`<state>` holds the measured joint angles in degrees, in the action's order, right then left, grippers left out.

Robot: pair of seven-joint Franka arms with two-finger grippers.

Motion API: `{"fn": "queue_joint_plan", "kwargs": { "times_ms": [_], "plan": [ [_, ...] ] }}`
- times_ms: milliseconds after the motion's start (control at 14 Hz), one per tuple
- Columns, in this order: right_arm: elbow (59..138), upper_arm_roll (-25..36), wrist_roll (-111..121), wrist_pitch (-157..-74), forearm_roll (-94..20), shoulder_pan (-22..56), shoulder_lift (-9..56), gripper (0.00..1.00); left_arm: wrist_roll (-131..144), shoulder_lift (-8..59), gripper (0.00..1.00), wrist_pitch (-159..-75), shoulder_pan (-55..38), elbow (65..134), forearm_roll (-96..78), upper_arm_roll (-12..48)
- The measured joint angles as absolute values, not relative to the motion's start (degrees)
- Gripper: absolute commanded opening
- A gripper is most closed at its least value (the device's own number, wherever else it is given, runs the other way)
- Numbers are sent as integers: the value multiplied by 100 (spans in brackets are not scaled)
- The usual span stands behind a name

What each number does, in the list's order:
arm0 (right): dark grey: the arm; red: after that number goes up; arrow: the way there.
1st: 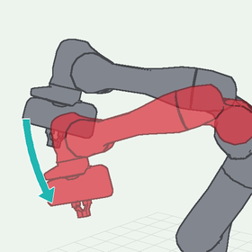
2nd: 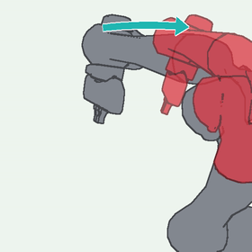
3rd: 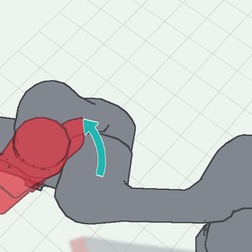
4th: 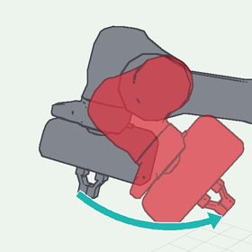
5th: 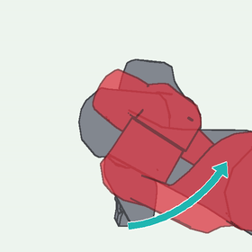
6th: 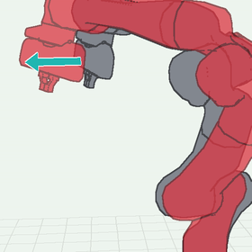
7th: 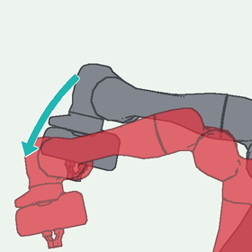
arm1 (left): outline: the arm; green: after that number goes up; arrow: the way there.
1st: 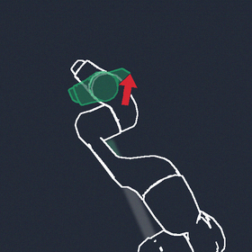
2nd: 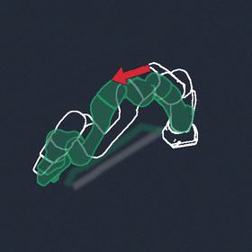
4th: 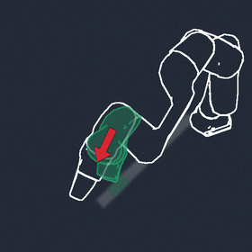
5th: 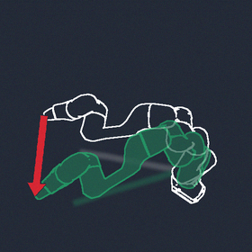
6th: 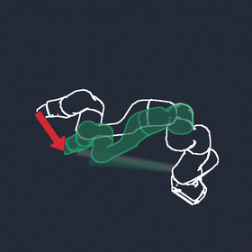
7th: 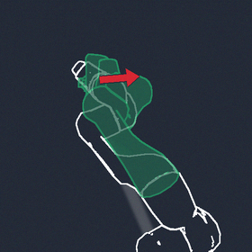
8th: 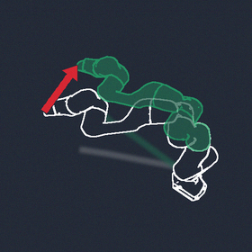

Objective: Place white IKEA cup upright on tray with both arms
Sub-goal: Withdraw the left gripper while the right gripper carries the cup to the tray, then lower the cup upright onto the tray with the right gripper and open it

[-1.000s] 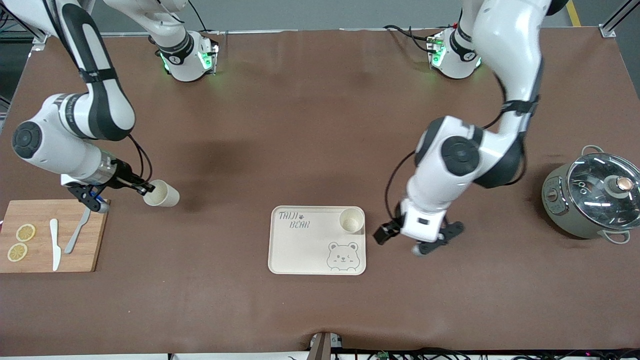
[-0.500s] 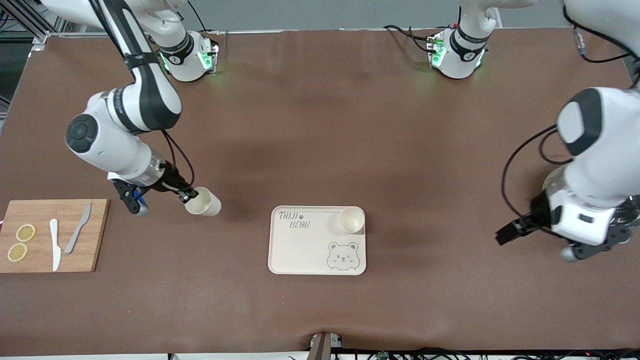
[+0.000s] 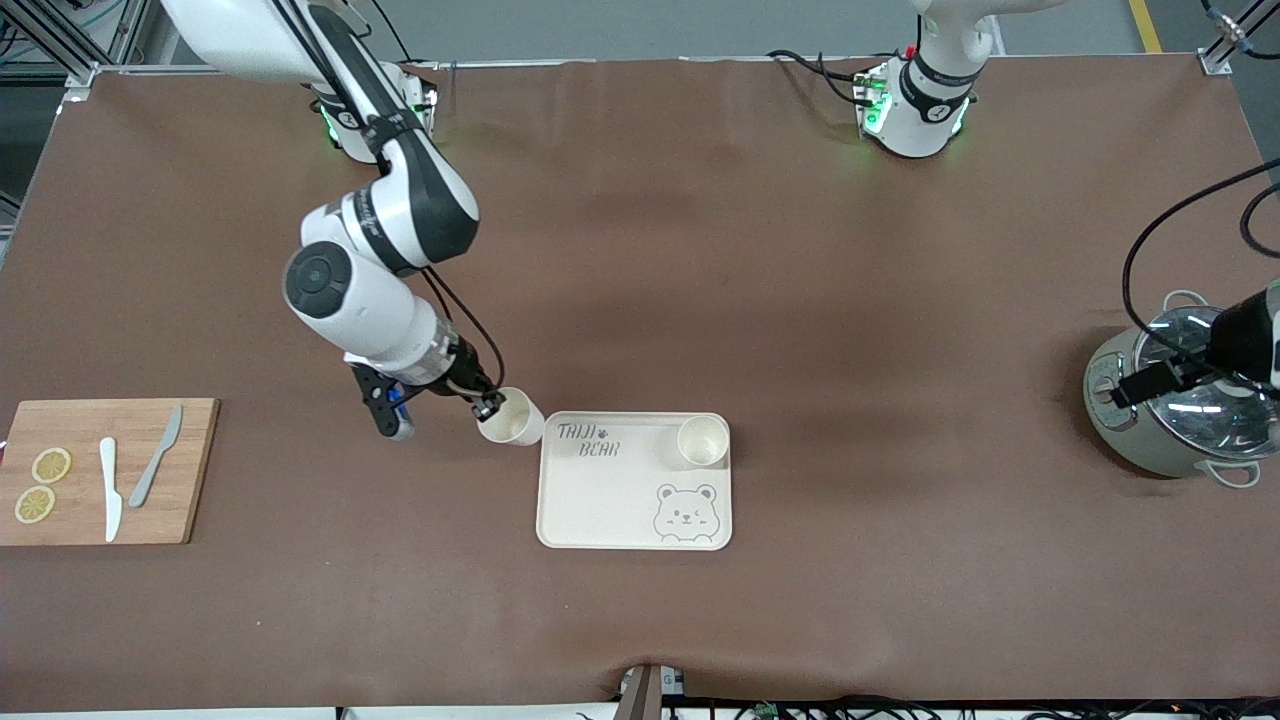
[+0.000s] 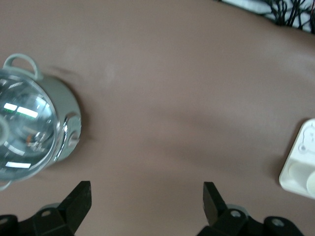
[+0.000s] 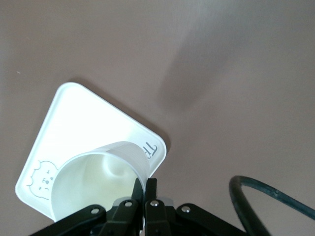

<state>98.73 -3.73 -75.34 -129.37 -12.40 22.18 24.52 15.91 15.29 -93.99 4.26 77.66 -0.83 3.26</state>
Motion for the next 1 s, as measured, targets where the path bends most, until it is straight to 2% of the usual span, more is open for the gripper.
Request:
{"fn": "queue_joint_plan", "kwargs": {
  "times_ms": [214,357,786,1000],
  "plan": [
    [9675,-354,-7784,-13241,-1239,2390,2878,0,1583,1173,100,-8772,412,7819,-83,379],
    [9414,-347,-8035,-13312,-1236,2506,3178,0,1578,820,100,-8677,400,8082,-83,427],
    [9047,-254,-8515,-13316,-918,2745,3629,0,1565,-704,100,-9025,378,9592,-84,860],
    [9049,-248,-8560,-13414,-807,2810,3682,0,1223,-1036,100,-9147,383,9968,-83,909]
  ]
}}
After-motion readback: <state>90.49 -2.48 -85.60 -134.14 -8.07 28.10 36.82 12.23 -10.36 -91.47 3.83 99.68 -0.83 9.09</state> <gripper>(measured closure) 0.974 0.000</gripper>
